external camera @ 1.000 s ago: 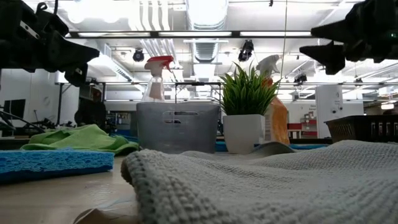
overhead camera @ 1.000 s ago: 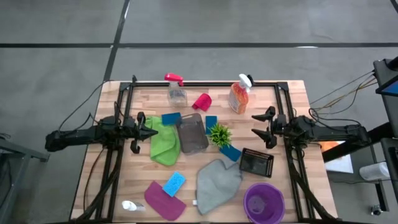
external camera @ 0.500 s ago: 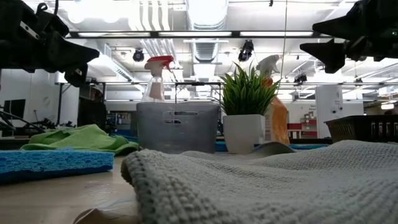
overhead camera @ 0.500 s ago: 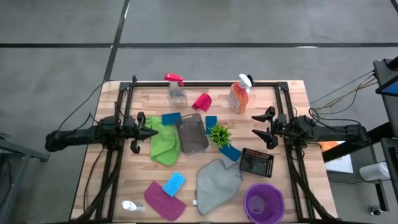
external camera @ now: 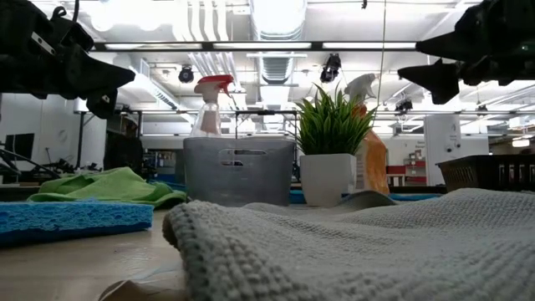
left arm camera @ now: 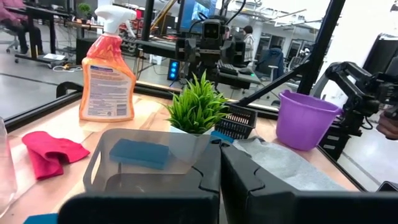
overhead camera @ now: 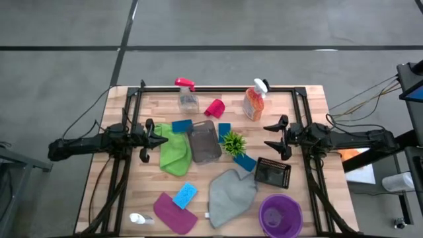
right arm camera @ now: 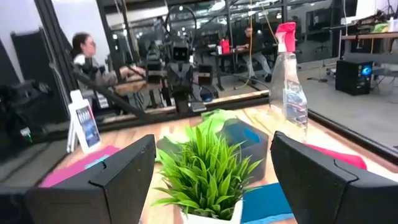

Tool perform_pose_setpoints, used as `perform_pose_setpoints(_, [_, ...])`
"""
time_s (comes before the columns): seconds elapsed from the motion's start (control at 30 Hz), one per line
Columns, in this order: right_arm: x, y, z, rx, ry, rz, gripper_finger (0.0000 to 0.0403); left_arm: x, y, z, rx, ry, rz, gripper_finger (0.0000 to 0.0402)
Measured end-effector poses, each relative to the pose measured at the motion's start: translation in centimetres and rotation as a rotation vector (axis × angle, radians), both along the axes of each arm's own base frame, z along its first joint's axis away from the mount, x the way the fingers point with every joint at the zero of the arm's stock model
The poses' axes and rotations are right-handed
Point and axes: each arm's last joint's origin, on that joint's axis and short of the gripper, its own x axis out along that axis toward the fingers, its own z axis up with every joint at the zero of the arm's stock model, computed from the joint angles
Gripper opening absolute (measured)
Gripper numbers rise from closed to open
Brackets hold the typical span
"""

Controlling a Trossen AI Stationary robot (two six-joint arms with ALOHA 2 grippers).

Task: Pick & Place Kitchen Items
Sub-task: Put the transparent spray bottle into the transparent black bin

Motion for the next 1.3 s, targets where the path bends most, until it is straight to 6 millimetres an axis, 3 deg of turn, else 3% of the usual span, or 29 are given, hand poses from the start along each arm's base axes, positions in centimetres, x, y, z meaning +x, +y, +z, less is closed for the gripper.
perform_pose_setpoints(0.2, [1.3,-0.1,1.4,-0.007,0.13,-0.013,0.0316,0.0,0.0,0.0,-0.004,0.0,-0.002,0.0097])
perform_pose_setpoints(0.4, [3.7,-0.1,1.9,0.02,0.288,-0.015,0.0366,0.0,0.0,0.0,0.021,0.0,-0.002,0.0214])
perform_pose_setpoints(0.6, [6.7,-0.2,3.3,0.021,0.356,-0.022,0.0394,0.0,0.0,0.1,0.054,-0.006,-0.003,0.0288])
perform_pose_setpoints(0.8, [10.0,-0.4,8.1,-0.033,0.377,-0.048,0.0395,0.0,0.0,0.2,0.073,-0.015,-0.003,0.0307])
perform_pose_setpoints(1.07, [13.2,-2.2,17.1,-0.107,0.581,-0.205,0.0395,0.0,0.0,0.2,0.105,-0.02,-0.003,0.0308])
perform_pose_setpoints(1.17, [14.3,-3.7,18.9,-0.087,0.669,-0.281,0.0395,0.0,0.0,0.0,0.104,-0.012,-0.003,0.0308])
perform_pose_setpoints(1.3, [16.1,-6.1,19.6,-0.062,0.768,-0.309,0.0395,0.0,0.0,0.0,0.104,-0.01,-0.003,0.0308])
